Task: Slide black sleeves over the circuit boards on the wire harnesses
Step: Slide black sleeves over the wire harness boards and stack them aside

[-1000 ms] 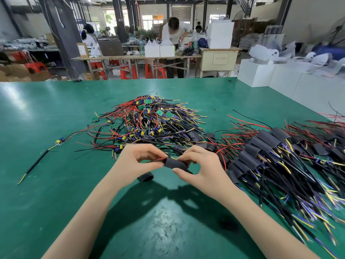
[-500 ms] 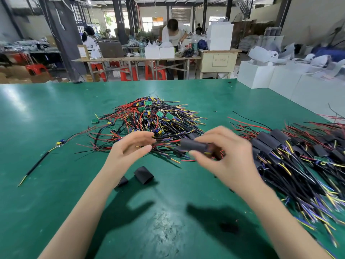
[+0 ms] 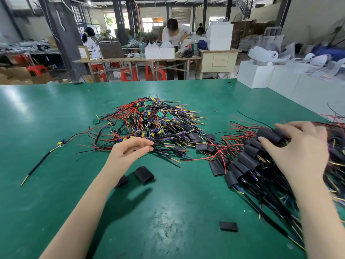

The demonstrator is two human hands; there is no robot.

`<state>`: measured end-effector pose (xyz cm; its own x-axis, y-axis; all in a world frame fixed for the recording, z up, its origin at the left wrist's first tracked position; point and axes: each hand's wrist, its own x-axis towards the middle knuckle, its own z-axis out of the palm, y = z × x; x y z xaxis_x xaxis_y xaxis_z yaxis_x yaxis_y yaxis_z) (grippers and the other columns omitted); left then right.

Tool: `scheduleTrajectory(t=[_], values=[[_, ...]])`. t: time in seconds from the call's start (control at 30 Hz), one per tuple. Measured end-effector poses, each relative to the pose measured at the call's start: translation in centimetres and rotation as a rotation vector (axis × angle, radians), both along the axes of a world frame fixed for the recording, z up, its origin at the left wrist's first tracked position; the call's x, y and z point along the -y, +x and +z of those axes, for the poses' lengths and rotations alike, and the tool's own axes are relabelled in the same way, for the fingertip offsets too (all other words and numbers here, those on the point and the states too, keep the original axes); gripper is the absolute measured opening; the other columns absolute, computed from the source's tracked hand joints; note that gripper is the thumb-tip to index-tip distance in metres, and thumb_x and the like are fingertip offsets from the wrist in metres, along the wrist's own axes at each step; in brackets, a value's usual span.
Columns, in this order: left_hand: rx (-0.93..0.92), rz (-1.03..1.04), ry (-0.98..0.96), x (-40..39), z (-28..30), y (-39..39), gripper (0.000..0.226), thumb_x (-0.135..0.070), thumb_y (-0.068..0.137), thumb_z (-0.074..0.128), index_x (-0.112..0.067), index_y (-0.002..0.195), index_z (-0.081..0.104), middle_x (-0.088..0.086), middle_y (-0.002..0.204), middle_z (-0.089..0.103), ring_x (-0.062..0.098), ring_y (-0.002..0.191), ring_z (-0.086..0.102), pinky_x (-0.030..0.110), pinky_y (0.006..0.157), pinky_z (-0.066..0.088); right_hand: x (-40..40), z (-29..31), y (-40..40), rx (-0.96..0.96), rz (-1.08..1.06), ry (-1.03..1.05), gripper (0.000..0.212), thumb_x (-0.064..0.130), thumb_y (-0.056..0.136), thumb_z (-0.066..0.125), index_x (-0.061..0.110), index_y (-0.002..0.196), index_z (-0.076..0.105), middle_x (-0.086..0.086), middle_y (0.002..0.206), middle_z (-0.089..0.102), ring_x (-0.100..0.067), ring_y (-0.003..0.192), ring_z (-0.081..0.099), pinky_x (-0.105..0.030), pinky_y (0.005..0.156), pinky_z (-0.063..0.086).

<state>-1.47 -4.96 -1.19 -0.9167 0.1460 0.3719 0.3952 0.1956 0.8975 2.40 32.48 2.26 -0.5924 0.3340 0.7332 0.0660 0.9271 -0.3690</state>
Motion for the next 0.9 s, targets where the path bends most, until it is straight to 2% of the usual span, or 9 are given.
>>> scheduleTrajectory(t=[0.13,0.2,0.33,0.4,0.5,0.6,0.67,0.77,0.9], values=[[-0.009,0.059,0.003,0.7,-0.3,-0.4,0.016,-0.002,0.089,0.064,-0.012,0.097,0.072,0.004,0.096,0.075,0.013,0.094,0.07,0.013,0.078,0.049,2.4,0.8,0.0,-0.18,0.241,0.018,0.032,0.029,0.08,0.077,0.011,0.106,0.072,-0.012,0.098,0.063,-0.034,0.092,0.053,-0.033,0.084,0.037],[-0.019,0.138,-0.017,1.0,-0.6,-0.8,0.016,-0.001,0.088,0.065,-0.013,0.096,0.072,0.003,0.097,0.075,0.014,0.093,0.07,0.016,0.081,0.051,4.5,1.1,-0.2,-0.125,0.416,0.016,0.021,0.025,0.082,0.075,0.013,0.099,0.073,-0.005,0.092,0.066,-0.026,0.089,0.056,-0.033,0.083,0.041],[-0.113,0.453,-0.296,1.7,-1.8,-1.5,0.021,-0.002,0.086,0.068,-0.018,0.1,0.07,-0.003,0.103,0.071,0.011,0.087,0.063,0.023,0.08,0.048,7.7,-0.1,-0.6,0.415,0.773,0.088,0.018,0.035,0.078,0.076,0.021,0.091,0.074,0.01,0.079,0.063,-0.011,0.074,0.057,-0.03,0.074,0.046],[-0.162,0.535,-0.426,2.3,-2.2,-1.9,0.028,-0.001,0.084,0.068,-0.014,0.109,0.066,0.002,0.109,0.068,0.017,0.096,0.06,0.031,0.087,0.045,8.7,-1.8,-0.8,0.587,0.824,0.132,0.023,0.04,0.08,0.073,0.022,0.095,0.073,0.01,0.083,0.062,-0.011,0.077,0.057,-0.029,0.078,0.046],[-0.128,0.548,-0.631,3.3,-2.7,-2.9,0.043,-0.003,0.086,0.065,-0.005,0.128,0.056,0.012,0.128,0.059,0.031,0.12,0.05,0.042,0.102,0.037,9.7,-3.9,-1.1,0.626,0.702,0.264,0.028,0.047,0.086,0.062,0.026,0.104,0.068,0.006,0.102,0.061,-0.015,0.1,0.052,-0.03,0.09,0.04],[-0.025,0.486,-0.816,3.5,-3.3,-3.5,0.05,-0.01,0.091,0.061,-0.01,0.139,0.048,0.013,0.139,0.052,0.035,0.129,0.041,0.046,0.105,0.034,9.6,-4.4,-1.6,0.572,0.395,0.436,0.023,0.039,0.089,0.056,0.022,0.1,0.067,0.001,0.106,0.061,-0.024,0.105,0.052,-0.033,0.087,0.038],[0.001,0.423,-0.867,3.5,-3.7,-3.5,0.046,-0.012,0.092,0.062,-0.015,0.136,0.052,0.011,0.141,0.05,0.033,0.13,0.04,0.044,0.104,0.033,9.3,-4.4,-1.6,0.556,0.22,0.522,0.016,0.029,0.081,0.066,0.014,0.086,0.069,-0.006,0.093,0.066,-0.03,0.095,0.056,-0.036,0.081,0.04],[-0.003,0.417,-0.81,3.8,-3.8,-3.4,0.039,-0.013,0.089,0.066,-0.016,0.128,0.061,0.01,0.133,0.055,0.032,0.125,0.041,0.04,0.102,0.032,9.4,-4.5,-1.4,0.562,0.166,0.524,0.025,0.017,0.05,0.088,0.006,0.059,0.067,-0.013,0.065,0.063,-0.034,0.068,0.06,-0.039,0.065,0.045],[0.005,0.445,-0.76,4.0,-3.7,-3.4,0.033,-0.007,0.084,0.069,-0.014,0.116,0.067,0.011,0.117,0.061,0.033,0.114,0.05,0.037,0.094,0.038,9.8,-4.6,-1.3,0.528,0.197,0.544,0.029,0.007,0.034,0.088,0.004,0.049,0.064,-0.015,0.058,0.059,-0.035,0.06,0.058,-0.04,0.059,0.046]])
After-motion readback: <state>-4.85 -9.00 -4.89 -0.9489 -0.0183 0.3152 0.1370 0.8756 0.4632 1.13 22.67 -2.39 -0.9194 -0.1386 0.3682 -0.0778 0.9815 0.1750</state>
